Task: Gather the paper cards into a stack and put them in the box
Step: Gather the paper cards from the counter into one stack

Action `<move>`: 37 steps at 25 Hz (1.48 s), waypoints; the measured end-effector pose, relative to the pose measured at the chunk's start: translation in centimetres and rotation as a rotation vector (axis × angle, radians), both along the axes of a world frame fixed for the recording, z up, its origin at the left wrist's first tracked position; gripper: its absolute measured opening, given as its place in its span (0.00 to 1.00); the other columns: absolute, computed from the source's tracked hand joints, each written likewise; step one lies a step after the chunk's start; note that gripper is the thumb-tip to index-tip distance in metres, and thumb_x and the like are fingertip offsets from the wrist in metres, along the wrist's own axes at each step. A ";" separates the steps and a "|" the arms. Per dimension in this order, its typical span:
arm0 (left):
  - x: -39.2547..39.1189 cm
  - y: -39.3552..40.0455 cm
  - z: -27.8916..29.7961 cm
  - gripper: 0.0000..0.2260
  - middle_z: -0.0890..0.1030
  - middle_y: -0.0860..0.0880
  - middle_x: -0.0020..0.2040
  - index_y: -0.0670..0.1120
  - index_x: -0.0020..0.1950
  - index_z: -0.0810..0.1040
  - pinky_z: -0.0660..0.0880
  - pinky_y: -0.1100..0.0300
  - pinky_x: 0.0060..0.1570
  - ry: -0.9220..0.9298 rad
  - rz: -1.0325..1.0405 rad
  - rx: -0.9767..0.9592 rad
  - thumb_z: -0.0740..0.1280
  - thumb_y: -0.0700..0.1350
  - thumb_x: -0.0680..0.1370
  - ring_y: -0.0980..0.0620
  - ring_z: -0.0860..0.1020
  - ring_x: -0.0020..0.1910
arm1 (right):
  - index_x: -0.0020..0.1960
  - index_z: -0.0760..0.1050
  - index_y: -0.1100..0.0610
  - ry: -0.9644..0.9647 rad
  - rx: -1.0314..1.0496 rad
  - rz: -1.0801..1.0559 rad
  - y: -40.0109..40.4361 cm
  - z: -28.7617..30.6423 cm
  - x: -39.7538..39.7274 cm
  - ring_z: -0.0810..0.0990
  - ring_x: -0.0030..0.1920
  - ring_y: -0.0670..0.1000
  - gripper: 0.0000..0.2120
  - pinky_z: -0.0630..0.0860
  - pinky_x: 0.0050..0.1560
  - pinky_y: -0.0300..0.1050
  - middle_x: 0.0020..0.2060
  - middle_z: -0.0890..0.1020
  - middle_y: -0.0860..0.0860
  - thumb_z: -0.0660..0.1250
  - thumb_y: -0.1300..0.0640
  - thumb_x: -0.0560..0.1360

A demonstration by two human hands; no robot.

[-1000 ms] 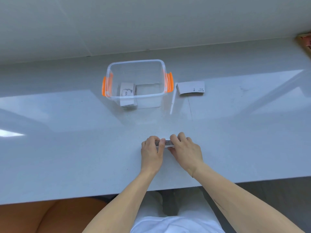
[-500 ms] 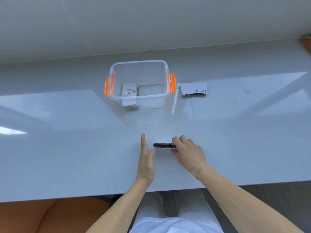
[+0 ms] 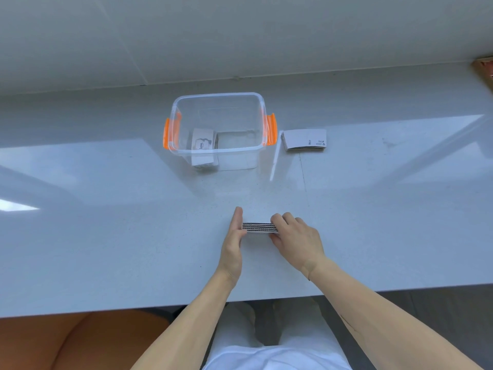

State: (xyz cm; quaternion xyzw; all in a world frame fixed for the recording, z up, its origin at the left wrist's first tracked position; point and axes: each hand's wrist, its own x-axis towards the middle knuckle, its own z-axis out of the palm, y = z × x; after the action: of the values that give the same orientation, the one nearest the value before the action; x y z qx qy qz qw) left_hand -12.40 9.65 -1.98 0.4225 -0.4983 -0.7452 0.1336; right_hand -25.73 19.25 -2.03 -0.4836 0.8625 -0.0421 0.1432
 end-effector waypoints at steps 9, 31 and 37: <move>-0.2 -0.1 1.4 0.31 0.56 0.60 0.78 0.53 0.79 0.53 0.54 0.68 0.69 -0.107 -0.126 -0.071 0.56 0.36 0.77 0.66 0.56 0.74 | 0.52 0.68 0.53 0.004 -0.010 -0.015 0.1 -0.1 0.0 0.71 0.37 0.55 0.09 0.63 0.27 0.46 0.43 0.75 0.50 0.63 0.49 0.76; 1.0 0.8 0.0 0.37 0.58 0.45 0.79 0.43 0.78 0.55 0.54 0.45 0.75 -0.571 -0.777 -1.460 0.66 0.45 0.72 0.46 0.57 0.78 | 0.53 0.68 0.53 -0.006 -0.017 -0.048 0.0 0.0 0.2 0.74 0.39 0.54 0.09 0.65 0.28 0.45 0.45 0.75 0.50 0.62 0.49 0.77; 0.2 -2.7 1.3 0.19 0.74 0.54 0.64 0.52 0.68 0.68 0.74 0.53 0.54 -0.544 -0.652 -1.103 0.64 0.47 0.77 0.49 0.73 0.61 | 0.55 0.68 0.52 0.023 -0.001 -0.065 0.1 -0.2 0.5 0.75 0.41 0.55 0.11 0.65 0.29 0.46 0.46 0.75 0.49 0.62 0.48 0.77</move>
State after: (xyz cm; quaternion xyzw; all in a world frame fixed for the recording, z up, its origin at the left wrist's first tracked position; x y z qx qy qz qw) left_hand -12.23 6.96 -0.63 0.2936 -0.9213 -0.2529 -0.0314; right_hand -25.20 19.37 -2.24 -0.4556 0.8794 -0.0416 0.1315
